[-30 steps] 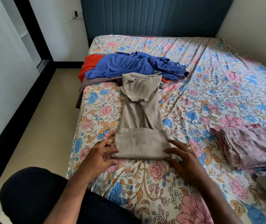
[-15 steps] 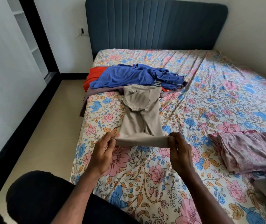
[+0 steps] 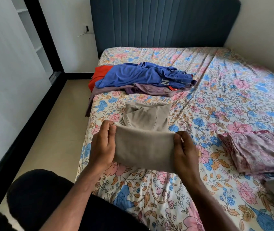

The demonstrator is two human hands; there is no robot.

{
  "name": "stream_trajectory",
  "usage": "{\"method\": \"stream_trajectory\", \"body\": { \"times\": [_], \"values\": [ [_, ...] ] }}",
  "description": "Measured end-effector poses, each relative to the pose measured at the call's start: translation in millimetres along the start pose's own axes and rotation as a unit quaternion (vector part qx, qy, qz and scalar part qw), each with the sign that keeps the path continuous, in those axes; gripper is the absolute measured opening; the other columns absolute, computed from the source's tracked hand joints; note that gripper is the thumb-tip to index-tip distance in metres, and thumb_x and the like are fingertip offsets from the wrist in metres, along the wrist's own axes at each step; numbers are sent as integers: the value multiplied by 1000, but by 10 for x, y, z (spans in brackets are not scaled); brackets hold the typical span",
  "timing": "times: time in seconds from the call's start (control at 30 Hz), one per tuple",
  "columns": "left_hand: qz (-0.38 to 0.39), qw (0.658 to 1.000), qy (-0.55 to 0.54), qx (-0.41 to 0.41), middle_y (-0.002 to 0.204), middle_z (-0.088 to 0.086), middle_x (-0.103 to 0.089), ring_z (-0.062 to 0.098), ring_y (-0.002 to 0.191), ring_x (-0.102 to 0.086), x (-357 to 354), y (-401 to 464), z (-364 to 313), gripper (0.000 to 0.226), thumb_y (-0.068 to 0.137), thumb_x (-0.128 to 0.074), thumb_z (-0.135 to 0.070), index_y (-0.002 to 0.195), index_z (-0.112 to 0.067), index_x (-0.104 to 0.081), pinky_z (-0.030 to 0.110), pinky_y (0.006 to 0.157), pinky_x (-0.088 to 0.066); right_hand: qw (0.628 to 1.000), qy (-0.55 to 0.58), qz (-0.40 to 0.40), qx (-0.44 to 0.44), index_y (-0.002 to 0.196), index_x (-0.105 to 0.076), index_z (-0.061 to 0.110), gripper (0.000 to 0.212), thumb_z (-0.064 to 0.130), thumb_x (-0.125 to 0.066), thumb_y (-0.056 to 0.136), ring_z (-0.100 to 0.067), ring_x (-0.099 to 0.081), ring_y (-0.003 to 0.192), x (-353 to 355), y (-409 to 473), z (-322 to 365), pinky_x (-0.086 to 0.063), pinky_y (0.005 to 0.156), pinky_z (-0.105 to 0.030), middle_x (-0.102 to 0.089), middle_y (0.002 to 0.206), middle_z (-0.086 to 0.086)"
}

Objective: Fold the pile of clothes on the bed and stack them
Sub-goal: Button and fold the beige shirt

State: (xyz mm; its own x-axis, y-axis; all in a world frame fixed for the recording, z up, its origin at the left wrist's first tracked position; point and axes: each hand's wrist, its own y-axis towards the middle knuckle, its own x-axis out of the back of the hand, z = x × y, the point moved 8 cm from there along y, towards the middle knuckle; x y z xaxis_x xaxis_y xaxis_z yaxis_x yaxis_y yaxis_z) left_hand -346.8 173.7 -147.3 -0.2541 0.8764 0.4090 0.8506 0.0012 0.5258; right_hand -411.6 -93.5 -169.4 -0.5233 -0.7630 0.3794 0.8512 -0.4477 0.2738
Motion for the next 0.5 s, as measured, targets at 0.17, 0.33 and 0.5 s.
{"method": "stream_trajectory", "body": {
  "times": [0.17, 0.33, 0.5],
  "values": [
    [-86, 994, 67, 18, 61, -11, -49, 7, 44, -47, -313, 239, 87, 27, 108, -35, -28, 103, -9, -54, 23, 38, -32, 992, -69, -110, -5, 101, -51, 23, 19, 34, -39, 109, -16, -52, 55, -100, 243, -25, -31, 48, -27, -52, 63, 7],
    [-92, 988, 113, 44, 65, -6, -57, 23, 49, -60, -562, 565, 271, 17, 107, -40, -23, 107, -11, -52, 11, 42, -21, 982, -164, -89, 39, 104, -49, 21, 23, 36, -33, 110, -16, -50, 47, -339, 779, -111, -33, 47, -29, -49, 57, 6],
    [-75, 986, 140, 50, 80, 12, -71, 38, 68, -68, -833, 1165, 416, 20, 105, -50, -22, 108, -3, -56, 23, 51, -31, 967, -252, -39, 26, 108, -50, 17, 25, 33, -31, 110, -38, -61, 69, -529, 1496, -115, -29, 58, -38, -65, 74, -17]
  ]
}}
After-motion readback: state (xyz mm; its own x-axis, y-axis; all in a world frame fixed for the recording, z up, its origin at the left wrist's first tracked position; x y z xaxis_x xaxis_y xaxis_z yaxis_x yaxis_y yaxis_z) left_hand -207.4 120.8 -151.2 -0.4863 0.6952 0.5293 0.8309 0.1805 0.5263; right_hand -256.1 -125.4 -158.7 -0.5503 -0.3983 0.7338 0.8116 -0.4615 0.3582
